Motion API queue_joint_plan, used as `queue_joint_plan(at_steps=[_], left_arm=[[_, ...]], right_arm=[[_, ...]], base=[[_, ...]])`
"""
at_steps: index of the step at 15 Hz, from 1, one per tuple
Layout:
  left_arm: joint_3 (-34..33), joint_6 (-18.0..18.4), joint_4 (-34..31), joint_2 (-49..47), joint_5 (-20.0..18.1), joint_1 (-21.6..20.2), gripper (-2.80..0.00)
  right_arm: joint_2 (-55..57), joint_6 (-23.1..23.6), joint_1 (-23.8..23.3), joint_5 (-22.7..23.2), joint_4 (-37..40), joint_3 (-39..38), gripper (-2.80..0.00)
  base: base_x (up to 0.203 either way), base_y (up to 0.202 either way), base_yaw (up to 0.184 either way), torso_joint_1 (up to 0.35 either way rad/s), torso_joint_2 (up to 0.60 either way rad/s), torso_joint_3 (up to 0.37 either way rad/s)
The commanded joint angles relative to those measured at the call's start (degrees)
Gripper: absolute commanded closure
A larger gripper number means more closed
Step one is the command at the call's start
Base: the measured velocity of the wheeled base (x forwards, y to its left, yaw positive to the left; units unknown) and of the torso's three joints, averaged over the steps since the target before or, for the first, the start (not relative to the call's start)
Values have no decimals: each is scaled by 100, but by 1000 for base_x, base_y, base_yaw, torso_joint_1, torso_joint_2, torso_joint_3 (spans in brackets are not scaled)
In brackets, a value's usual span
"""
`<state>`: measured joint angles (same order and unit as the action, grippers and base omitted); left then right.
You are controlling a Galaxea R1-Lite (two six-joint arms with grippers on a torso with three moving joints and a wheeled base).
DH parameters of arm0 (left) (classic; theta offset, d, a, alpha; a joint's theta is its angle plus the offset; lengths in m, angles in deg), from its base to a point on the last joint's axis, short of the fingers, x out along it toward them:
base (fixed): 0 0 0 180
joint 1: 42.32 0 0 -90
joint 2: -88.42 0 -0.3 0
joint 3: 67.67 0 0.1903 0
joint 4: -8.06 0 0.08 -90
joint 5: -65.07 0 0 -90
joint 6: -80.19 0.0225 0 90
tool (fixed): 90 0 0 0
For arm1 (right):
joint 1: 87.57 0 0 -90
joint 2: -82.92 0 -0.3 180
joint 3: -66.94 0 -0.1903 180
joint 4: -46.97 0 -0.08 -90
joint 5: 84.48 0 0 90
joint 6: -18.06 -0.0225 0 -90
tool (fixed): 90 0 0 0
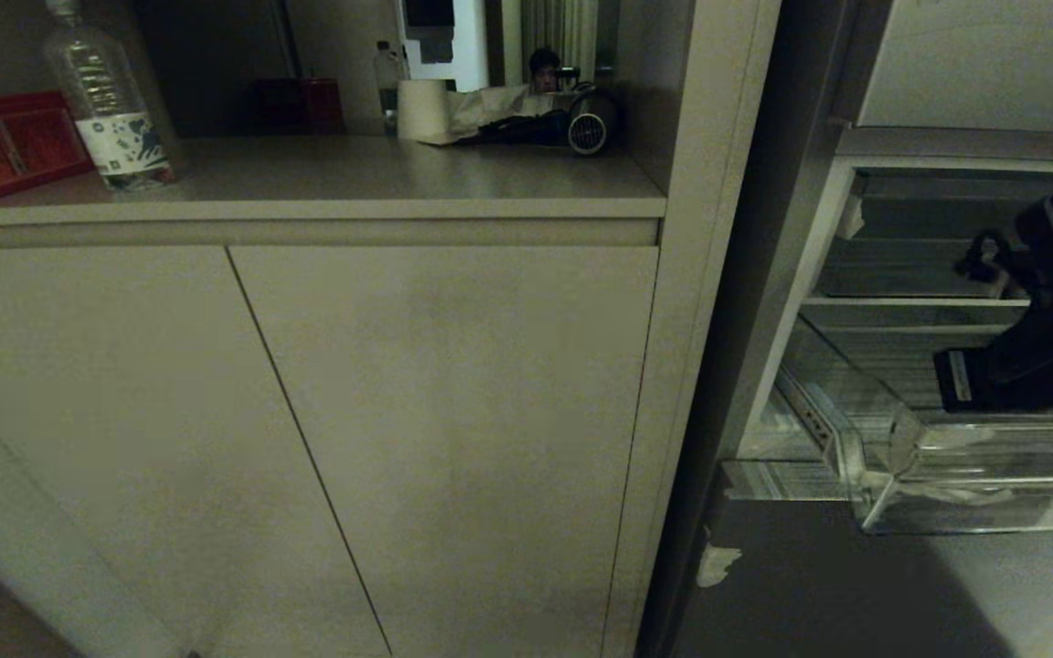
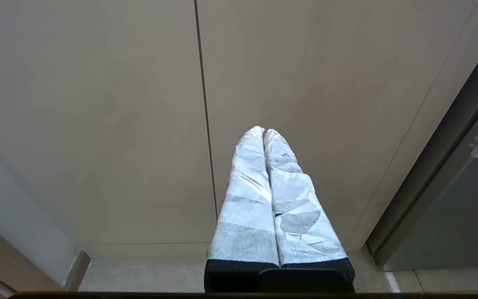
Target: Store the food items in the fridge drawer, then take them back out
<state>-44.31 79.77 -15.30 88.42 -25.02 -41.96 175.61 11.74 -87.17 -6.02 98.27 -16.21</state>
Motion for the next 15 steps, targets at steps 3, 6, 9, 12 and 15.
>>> queue_joint_plan(at_steps=[3,6,9,12,15], left_arm=[[0,-2,0,-2,1,0,0],[0,-2,0,-9,1,0,0],[0,-2,0,0,1,0,0],[0,-2,0,-9,1,0,0],[0,-2,0,-9,1,0,0]], right_arm=[[-467,81,-5,3,226,-292,0],[-895,154,-5,3,313,-698,0],[-1247,163,-5,3,318,-1062,0],[-1508,167,-5,3,318,-1359,0],[-1775,167,-5,3,318,-1578,0]], base=[[0,0,0,0,0,0],[0,0,0,0,0,0],[0,0,0,0,0,0],[0,0,0,0,0,0],[0,0,0,0,0,0]])
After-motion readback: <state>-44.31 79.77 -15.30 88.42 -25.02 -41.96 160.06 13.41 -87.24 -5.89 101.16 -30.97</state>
